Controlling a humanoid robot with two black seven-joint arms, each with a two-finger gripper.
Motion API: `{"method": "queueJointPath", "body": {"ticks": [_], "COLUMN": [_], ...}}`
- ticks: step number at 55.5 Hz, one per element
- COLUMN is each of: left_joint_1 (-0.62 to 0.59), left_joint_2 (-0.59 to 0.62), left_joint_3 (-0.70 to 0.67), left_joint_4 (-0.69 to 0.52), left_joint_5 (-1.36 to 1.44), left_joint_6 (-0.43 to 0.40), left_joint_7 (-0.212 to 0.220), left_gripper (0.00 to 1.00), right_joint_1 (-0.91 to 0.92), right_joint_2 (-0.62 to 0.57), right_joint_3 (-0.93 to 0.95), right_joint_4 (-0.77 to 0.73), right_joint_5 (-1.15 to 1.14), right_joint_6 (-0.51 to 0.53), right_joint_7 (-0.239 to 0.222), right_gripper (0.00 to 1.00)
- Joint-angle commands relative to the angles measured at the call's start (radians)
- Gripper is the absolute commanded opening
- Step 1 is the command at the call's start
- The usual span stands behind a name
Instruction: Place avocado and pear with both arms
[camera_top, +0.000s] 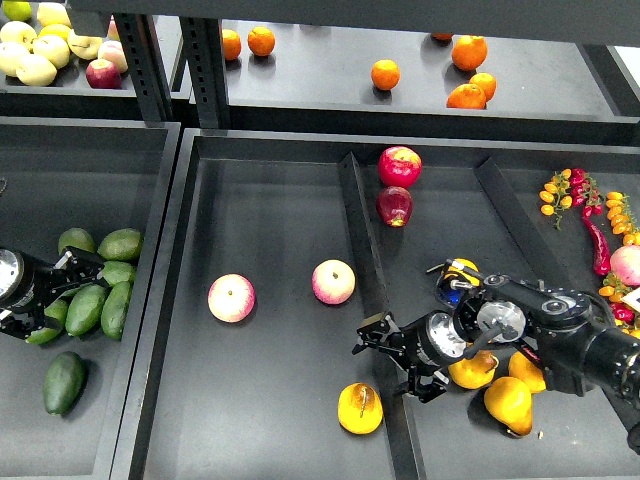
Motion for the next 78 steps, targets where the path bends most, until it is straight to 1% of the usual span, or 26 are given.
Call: {"method": "queueJointPath", "body": {"ticks": [1, 13, 19, 20, 27, 35, 46, 52, 64, 78], "left_joint_1": [0.0, 0.003, 0.011, 0.011, 0.015, 0.023, 0.034, 0.049, 0.078, 0.086], "left_joint_2": [0.0, -0.003, -0.006, -0.009, -0.003, -0.003, -0.011, -0.015, -0.015, -0.017], "left_joint_3": [0.001, 0.001, -0.001, 0.001, -0.001, -0.002, -0.036, -0.05, -0.077, -0.094], "left_joint_4": [0.0, 0.001, 0.0, 0.0, 0.0, -0.002, -0.002, -0.002, -0.003, -0.008], "left_joint_5": [0.0, 0.0, 0.0, 0.0, 0.0, 0.0, 0.0, 0.0, 0.0, 0.0], "left_joint_6": [0.0, 0.0, 0.0, 0.0, 0.0, 0.0, 0.0, 0.0, 0.0, 0.0], "left_joint_7": [0.0, 0.0, 0.0, 0.0, 0.0, 0.0, 0.0, 0.0, 0.0, 0.0], "left_gripper": [1.0, 1.0, 1.0, 1.0, 1.0, 1.0, 1.0, 1.0, 1.0, 1.0], "right_joint_1": [0.016, 0.191, 0.237, 0.243, 0.24, 0.224, 0.212, 0.205, 0.201, 0.195], "right_joint_2": [-0.023, -0.064, -0.046, -0.023, -0.004, 0.009, 0.017, 0.017, 0.011, 0.011], "right_joint_3": [0.0, -0.011, -0.006, -0.006, -0.014, -0.023, -0.158, -0.197, -0.206, -0.21], "right_joint_4": [-0.001, 0.005, 0.027, 0.066, 0.156, 0.217, 0.3, 0.311, 0.337, 0.331], "right_joint_5": [0.0, -0.026, -0.024, -0.026, -0.035, -0.081, -0.092, -0.092, -0.11, -0.167], "right_joint_6": [0.0, 0.0, 0.0, 0.0, 0.0, 0.0, 0.0, 0.0, 0.0, 0.0], "right_joint_7": [0.0, 0.0, 0.0, 0.0, 0.0, 0.0, 0.0, 0.0, 0.0, 0.0], "right_gripper": [1.0, 1.0, 1.0, 1.0, 1.0, 1.0, 1.0, 1.0, 1.0, 1.0]}}
